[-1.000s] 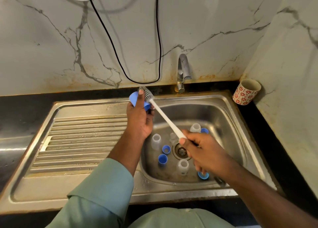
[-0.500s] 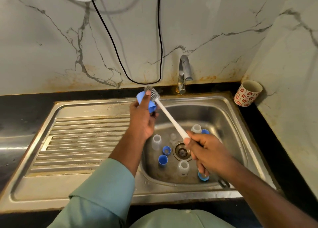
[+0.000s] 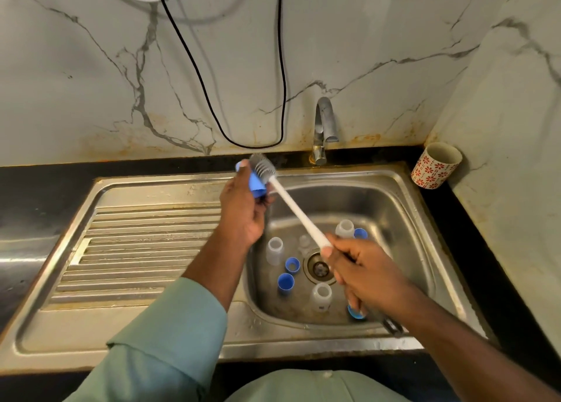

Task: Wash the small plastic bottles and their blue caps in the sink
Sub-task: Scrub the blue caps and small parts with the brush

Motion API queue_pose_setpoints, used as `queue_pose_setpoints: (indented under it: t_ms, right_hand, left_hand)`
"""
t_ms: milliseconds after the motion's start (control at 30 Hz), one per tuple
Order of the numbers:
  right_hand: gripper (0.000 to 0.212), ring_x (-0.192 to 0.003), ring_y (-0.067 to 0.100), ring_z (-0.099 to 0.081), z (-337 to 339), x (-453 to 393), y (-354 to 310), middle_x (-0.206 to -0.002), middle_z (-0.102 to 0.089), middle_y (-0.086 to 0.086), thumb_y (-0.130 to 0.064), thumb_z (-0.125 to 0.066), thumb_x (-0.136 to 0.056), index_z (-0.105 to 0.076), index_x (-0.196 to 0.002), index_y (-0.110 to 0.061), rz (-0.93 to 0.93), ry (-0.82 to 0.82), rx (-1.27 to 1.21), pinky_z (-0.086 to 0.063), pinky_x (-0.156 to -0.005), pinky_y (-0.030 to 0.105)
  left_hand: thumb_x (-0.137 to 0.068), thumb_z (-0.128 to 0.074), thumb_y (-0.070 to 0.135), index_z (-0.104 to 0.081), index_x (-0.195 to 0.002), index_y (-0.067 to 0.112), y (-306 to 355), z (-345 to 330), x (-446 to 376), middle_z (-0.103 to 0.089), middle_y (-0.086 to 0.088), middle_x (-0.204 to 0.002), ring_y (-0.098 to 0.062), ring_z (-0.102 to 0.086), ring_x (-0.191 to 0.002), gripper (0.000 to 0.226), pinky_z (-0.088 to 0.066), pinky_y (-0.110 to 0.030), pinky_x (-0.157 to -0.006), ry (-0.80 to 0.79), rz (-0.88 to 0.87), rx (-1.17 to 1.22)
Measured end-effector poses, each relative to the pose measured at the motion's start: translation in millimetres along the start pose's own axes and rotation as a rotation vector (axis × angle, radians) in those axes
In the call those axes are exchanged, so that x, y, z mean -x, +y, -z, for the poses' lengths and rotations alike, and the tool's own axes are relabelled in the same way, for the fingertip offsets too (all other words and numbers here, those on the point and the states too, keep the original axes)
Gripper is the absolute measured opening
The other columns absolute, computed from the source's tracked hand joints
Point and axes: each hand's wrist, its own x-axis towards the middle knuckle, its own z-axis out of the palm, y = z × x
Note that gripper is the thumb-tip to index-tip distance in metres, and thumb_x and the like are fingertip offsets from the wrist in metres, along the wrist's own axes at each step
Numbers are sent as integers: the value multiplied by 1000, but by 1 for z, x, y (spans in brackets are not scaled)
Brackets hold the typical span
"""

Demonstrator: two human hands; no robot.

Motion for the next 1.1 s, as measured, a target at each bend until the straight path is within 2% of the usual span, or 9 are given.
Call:
queue_pose_setpoints:
  t_ms: [67,167,367,500,633,733,900,1000,1100]
  right_hand:
    - [17,-43,19,-47,-2,-7,-2,-64,-52,6,-33,-49,-100,-57,-109,-46,1,44,-23,-41,-38,26]
    - [17,-40,21,-46,-4,-2,2,-63,-51,6,-33,-50,-100,-65,-92,-31,13,-7,43,-41,-38,27]
    - [17,-40,18,-49,-5,-6,0,-62,-54,1,-36,-49,-100,-62,-111,-33,-15,14,14,-40,-37,24]
    - [18,-39,18,-48,-2,5,4,-63,-52,5,-33,-49,-100,-65,-95,-27,-20,-36,71,-41,-37,25]
    - [17,-40,18,-49,-3,-6,1,-64,-54,8,-35,-49,-100,-63,-103,-28,-19,6,41,-41,-37,24]
    - [20,-39,18,-48,-5,2,5,-64,-53,7,-35,-49,-100,-64,-97,-24,-24,-21,53,-42,-39,27]
    - [19,-39,19,-48,-8,-8,-3,-60,-55,1,-34,-49,-100,-63,-112,-29,-8,53,-12,-39,-36,24]
    - [21,-39,17,-46,-8,1,0,-58,-53,-3,-34,-49,-100,-65,-99,-21,-27,-21,47,-38,-36,24]
    - [18,-42,19,-47,-8,4,-4,-66,-53,6,-34,-48,-101,-64,-97,-27,-36,-17,38,-39,-37,25]
  left_hand:
    - [-93,-62,45,-60,-117,13,-9,-7,7,-64,-10,-106,-20,-62,-86,40,-53,-31,-67,4,11,-76]
    - [-95,-60,44,-60,-104,15,4,-6,4,-65,-12,-109,-22,-63,-97,30,-54,-32,-83,111,18,63]
    - [-86,-68,48,-61,-114,10,-3,-10,11,-64,-6,-102,-20,-60,-95,47,-53,-29,-77,62,10,-65]
    - [-73,-81,30,-51,-132,13,13,1,-1,-64,-12,-120,-26,-67,-104,69,-60,-37,-84,100,-46,107]
    - [-87,-73,30,-56,-123,8,0,-13,10,-66,-12,-108,-21,-67,-86,46,-59,-28,-66,67,-18,37]
    - [-91,-69,30,-60,-104,11,13,-9,4,-66,-14,-112,-25,-67,-94,24,-59,-34,-78,105,-34,130]
    - [-92,-65,41,-62,-108,16,-4,-17,17,-64,-7,-104,-22,-62,-95,30,-54,-38,-89,110,0,-87]
    - [-96,-60,39,-63,-106,19,12,-6,8,-66,-7,-106,-18,-63,-90,23,-53,-31,-78,180,-52,37]
    - [-98,-58,36,-63,-109,20,8,-3,7,-66,-6,-108,-16,-64,-90,20,-53,-27,-70,152,-123,-24]
